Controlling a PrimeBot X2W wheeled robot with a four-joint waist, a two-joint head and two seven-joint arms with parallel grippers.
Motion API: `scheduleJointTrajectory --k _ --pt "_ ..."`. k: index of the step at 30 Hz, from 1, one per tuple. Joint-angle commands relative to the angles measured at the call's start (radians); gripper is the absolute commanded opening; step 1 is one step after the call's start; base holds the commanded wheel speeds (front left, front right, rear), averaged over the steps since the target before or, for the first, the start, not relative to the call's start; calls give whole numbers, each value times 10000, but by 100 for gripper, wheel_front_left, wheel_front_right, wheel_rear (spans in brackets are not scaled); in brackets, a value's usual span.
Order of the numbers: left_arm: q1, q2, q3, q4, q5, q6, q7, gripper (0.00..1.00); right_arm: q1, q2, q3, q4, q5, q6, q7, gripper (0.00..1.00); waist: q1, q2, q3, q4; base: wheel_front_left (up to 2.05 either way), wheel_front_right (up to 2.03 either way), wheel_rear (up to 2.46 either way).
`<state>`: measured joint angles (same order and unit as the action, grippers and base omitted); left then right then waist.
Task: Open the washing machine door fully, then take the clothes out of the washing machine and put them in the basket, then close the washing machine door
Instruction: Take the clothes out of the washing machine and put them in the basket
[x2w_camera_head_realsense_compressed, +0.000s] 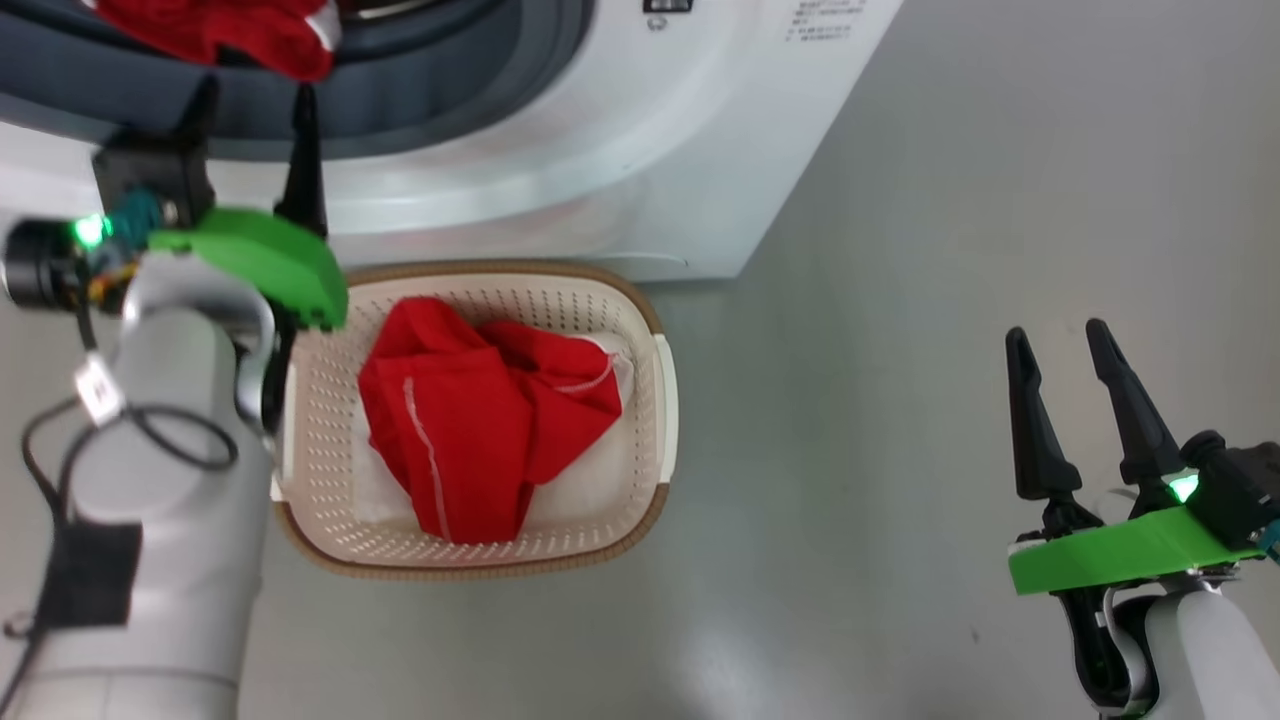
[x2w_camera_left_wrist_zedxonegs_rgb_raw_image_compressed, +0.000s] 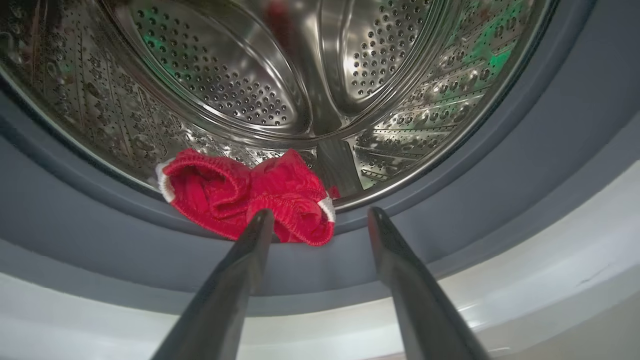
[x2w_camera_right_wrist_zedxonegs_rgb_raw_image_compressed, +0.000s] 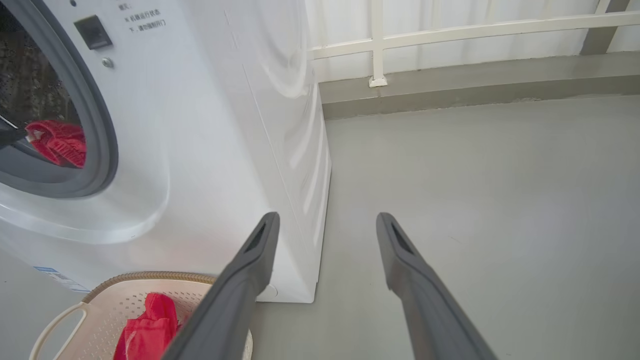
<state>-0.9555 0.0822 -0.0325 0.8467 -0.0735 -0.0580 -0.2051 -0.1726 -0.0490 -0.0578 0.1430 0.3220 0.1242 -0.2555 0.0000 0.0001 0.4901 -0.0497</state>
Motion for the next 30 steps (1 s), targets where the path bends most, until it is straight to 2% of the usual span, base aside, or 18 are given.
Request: scheduleJointTrajectory --k 1,13,20,29,30 --pt "-349 437 161 62 96 116 27 100 -101 -16 222 -250 140 65 -63 100 0 -1 421 -215 0 0 0" --pt "-2558 882 79 2460 209 795 108 100 -451 -14 553 -246 360 65 -63 100 0 -1 825 -463 0 0 0" --pt "-3242 1250 -5 3535 172 747 184 100 -619 -13 735 -249 487 65 -63 100 0 -1 1119 -677 0 0 0" --pt "-3637 1448 -142 4020 123 693 1 100 -730 -13 754 -267 616 65 -63 100 0 -1 1346 -862 0 0 0" --pt "-3665 1460 -152 4045 109 688 -46 95 -741 -13 752 -268 627 65 -63 100 0 -1 1359 -876 0 0 0"
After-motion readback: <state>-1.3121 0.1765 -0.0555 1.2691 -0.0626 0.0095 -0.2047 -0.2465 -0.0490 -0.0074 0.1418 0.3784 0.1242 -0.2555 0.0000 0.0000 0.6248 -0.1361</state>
